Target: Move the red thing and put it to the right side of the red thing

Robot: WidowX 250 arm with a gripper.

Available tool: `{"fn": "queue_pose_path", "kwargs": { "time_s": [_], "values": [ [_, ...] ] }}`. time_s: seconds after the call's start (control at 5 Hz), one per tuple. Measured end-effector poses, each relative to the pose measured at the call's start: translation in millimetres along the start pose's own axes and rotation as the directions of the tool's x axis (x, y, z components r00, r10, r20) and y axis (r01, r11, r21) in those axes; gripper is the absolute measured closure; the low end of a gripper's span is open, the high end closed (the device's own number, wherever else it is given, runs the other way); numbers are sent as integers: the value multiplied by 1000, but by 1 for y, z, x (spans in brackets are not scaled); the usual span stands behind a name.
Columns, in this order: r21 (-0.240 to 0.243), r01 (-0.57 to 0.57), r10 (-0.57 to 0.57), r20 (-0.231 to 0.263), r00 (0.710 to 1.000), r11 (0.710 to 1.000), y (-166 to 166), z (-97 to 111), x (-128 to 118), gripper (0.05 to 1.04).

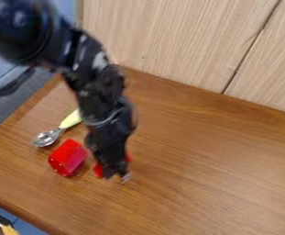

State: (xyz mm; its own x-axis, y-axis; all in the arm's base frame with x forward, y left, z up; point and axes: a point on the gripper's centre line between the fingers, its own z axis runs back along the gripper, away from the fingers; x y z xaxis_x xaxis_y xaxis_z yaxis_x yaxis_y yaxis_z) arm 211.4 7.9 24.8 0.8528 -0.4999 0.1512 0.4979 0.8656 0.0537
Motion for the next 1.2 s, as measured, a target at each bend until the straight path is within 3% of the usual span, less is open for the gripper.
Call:
{"fn": "queue_pose_path", "kwargs": {
  "time_s": [0.2,0.4,0.6,1.0,1.2],
  "values": [
    [-12,15,-15,-25,1000,1000,-3,-18,-12,805],
    [-14,19,-19,-19,1000,1000,-4,-25,-12,805],
    [-14,25,-26,-45,999,1000,-6,-32,-14,805],
    [15,19,-18,-49,999,1000,-3,-38,-11,761],
    [22,20,-19,-68,998,1000,-2,-38,-10,470]
  ]
}}
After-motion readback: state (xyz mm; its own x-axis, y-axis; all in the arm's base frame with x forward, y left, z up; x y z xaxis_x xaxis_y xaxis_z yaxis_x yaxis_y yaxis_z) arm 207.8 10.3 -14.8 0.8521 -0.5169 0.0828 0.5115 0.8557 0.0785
